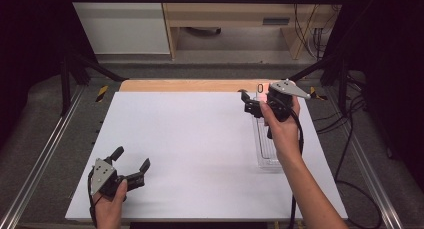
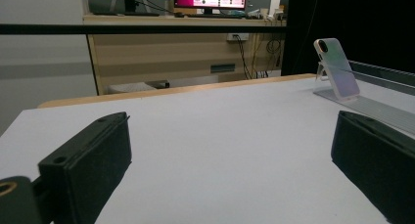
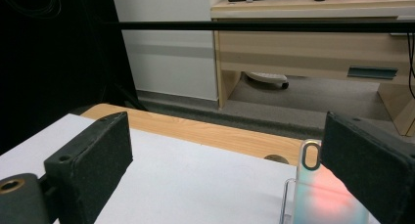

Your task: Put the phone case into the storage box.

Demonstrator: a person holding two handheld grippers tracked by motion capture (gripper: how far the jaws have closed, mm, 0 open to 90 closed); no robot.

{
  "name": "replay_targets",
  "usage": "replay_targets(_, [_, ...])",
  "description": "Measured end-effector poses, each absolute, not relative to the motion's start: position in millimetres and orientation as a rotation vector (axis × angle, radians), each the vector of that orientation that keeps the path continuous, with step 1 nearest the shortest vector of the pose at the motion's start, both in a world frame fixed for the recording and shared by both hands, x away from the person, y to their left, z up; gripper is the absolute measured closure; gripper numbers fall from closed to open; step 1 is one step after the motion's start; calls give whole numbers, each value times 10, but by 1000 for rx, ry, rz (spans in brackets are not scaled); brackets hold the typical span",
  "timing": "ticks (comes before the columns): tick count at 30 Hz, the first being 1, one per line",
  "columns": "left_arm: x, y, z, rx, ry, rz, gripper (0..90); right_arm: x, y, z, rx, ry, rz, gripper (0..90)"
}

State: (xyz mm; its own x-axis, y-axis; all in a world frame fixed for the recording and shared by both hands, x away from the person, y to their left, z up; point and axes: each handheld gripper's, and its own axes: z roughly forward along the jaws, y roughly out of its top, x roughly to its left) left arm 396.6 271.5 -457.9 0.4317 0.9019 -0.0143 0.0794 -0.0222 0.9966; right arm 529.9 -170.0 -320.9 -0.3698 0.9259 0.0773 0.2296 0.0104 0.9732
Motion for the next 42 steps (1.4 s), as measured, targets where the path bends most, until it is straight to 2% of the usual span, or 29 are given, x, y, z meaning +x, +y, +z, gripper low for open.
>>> replay_targets(42, [3959, 2787, -4566, 1448, 924, 830, 9, 4979, -2010, -3133, 1168, 1637, 1422, 46])
